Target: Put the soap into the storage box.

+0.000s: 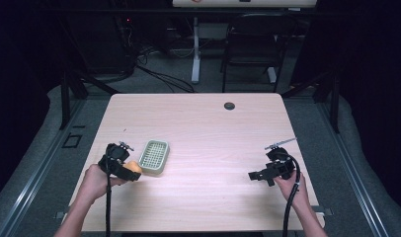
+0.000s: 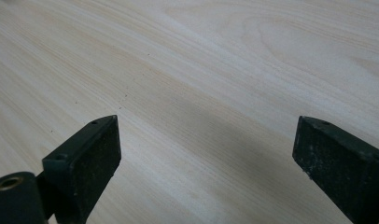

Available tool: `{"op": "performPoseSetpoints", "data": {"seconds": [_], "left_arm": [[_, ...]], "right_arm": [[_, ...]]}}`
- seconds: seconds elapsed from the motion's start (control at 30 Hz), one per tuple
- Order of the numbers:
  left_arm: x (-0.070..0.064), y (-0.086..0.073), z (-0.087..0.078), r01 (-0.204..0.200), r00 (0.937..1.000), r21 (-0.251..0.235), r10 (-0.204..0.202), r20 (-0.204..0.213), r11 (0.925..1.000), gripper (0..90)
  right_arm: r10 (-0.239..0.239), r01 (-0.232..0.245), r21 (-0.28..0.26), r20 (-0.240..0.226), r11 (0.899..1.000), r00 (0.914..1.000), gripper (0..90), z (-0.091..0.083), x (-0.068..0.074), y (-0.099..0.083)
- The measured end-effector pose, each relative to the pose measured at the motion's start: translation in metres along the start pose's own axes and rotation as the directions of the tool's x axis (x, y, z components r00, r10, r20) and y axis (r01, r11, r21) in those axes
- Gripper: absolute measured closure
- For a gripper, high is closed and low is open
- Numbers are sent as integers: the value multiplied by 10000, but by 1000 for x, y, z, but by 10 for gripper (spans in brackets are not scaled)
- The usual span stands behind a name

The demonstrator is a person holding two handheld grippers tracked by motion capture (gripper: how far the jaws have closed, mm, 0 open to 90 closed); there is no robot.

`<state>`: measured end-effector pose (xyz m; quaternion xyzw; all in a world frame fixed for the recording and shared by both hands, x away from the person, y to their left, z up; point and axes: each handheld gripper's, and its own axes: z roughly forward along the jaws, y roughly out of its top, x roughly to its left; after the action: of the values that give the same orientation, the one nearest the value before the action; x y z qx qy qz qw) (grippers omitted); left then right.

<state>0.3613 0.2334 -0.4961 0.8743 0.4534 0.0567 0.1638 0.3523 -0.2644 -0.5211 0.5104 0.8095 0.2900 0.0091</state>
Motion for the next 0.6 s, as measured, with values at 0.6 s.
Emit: {"op": "performPoseSetpoints", "data": {"seconds": [0.6], "left_arm": [[4,24,-6,-184,9998,-114,184,-12,9998,270]], "right_arm": [[-14,14,18,-19,10000,10000,75,0,0,0]]}}
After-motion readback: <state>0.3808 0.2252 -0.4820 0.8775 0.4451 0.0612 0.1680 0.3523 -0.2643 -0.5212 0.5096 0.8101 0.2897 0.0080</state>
